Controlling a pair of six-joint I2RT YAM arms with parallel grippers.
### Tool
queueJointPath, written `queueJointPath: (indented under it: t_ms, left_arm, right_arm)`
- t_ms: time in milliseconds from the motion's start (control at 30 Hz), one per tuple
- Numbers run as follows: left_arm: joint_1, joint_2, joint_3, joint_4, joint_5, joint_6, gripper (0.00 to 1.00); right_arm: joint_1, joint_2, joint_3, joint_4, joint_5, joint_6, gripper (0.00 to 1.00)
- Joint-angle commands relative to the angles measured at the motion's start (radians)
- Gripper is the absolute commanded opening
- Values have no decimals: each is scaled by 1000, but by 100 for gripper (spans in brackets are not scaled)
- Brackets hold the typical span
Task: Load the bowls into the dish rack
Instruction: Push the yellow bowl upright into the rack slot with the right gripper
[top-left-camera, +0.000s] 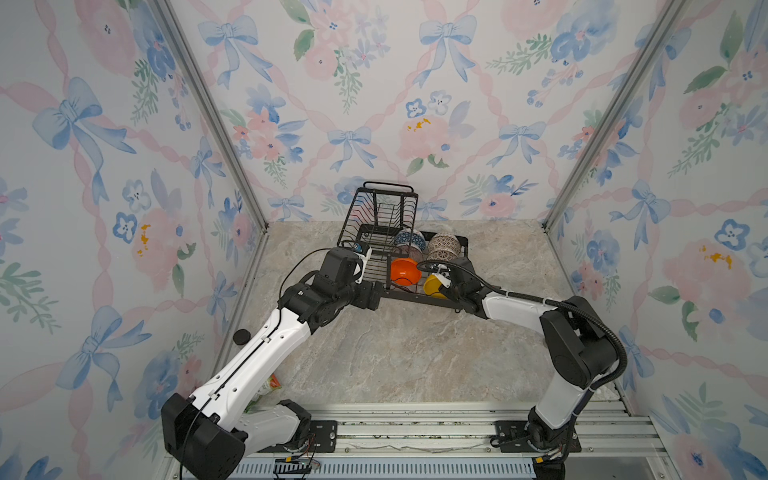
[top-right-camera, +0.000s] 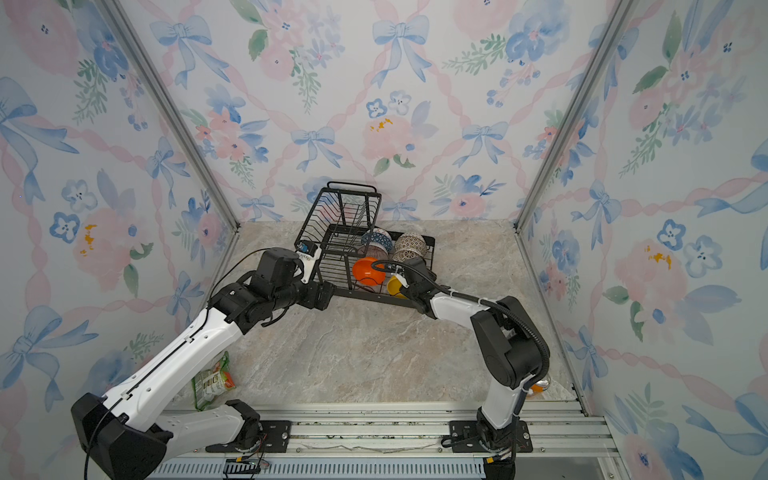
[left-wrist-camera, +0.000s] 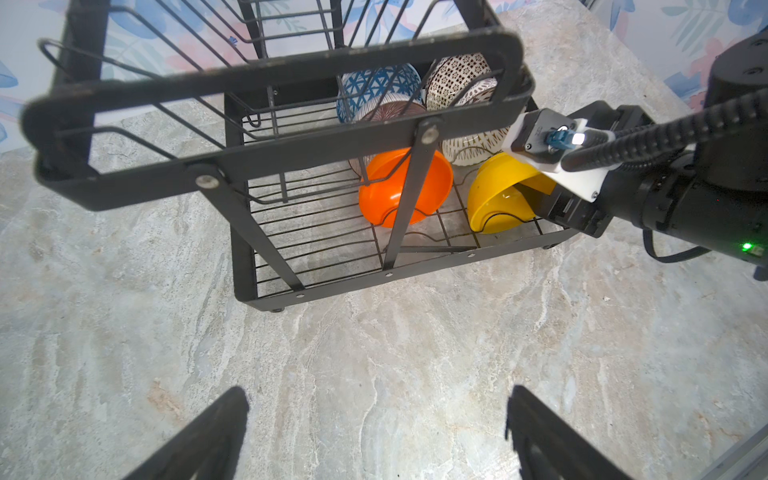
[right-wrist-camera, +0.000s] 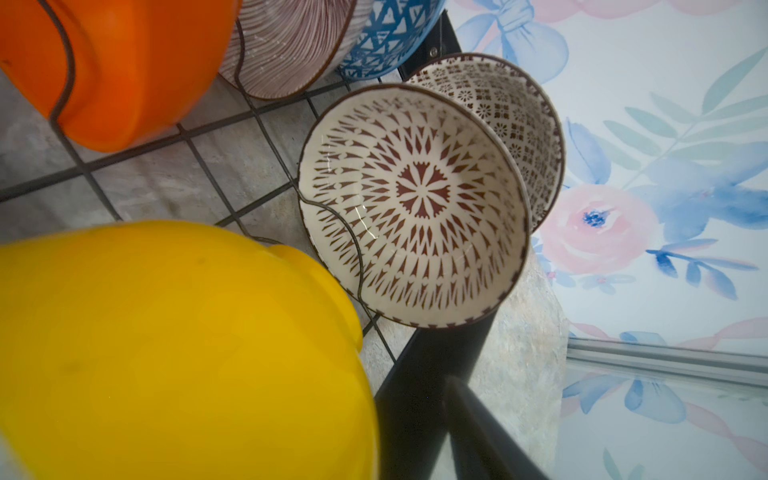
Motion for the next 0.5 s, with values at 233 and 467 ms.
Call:
queueJointPath:
  t_ms: [233,467]
  left_arm:
    - [9,3,2,-7,-9,19,98]
    - [8,9,5,-6,-9,19,98]
  right_arm:
    - [-1,-79,8,-108,-86,14,93]
    - [-1,-108,-3,-123,-112,14,95]
